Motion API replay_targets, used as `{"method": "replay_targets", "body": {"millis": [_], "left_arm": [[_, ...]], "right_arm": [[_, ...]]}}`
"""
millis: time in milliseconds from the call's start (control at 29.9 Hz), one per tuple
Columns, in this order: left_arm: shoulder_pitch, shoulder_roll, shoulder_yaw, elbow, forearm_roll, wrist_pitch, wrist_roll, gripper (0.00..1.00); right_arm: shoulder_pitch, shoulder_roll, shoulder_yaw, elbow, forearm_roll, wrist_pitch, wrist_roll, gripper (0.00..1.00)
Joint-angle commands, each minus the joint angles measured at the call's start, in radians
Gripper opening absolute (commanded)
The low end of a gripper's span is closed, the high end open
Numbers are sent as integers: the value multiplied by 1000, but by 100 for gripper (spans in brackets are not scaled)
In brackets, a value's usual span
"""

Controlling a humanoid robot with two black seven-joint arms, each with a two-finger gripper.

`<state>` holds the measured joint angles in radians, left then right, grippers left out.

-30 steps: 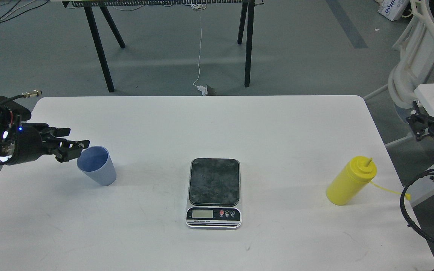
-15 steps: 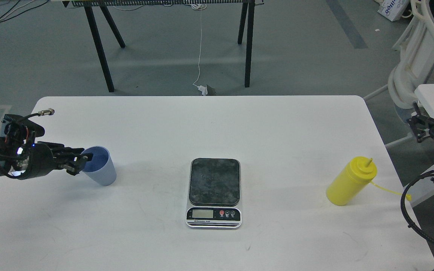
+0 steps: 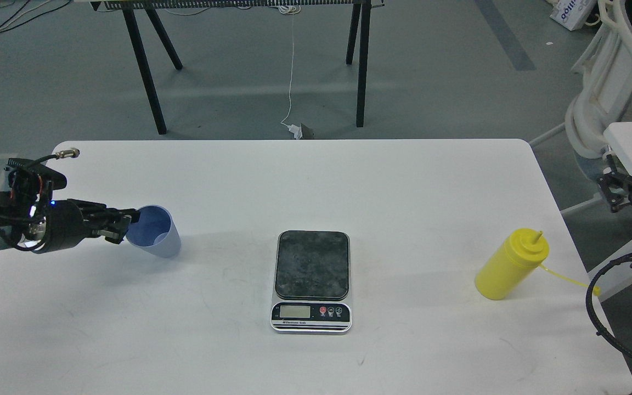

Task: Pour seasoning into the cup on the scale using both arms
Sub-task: 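Lift the blue cup and carry it onto the scale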

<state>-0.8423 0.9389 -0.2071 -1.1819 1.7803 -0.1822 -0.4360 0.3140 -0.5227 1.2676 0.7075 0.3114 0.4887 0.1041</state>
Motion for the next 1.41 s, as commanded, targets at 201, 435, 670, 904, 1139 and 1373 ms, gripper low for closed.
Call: {"method": "replay_targets", "body": {"millis": [201,435,670,904,1139,1373], "left_arm": [[-265,-129,9,-171,7,-229,66,4],[-290,-372,14,-173,165,-306,164,4],[-278,-460,123,-215,238,-306,215,5],[-265,-445,140,-232,232,-306,209,7],[-255,-451,140,-229,234,-306,232,12],[-255,-443,140,-228,228,-306,237,17]], "right_arm": [[-29,-20,39,1,0,0,0,99],[-64,-57,61,-2,0,0,2,99],[-95,-71,79,0,0,0,2,99],[-101,-79,85,0,0,0,2,99],[-104,-79,85,0,0,0,2,99],[-104,-77,87,0,0,0,2,99]]}}
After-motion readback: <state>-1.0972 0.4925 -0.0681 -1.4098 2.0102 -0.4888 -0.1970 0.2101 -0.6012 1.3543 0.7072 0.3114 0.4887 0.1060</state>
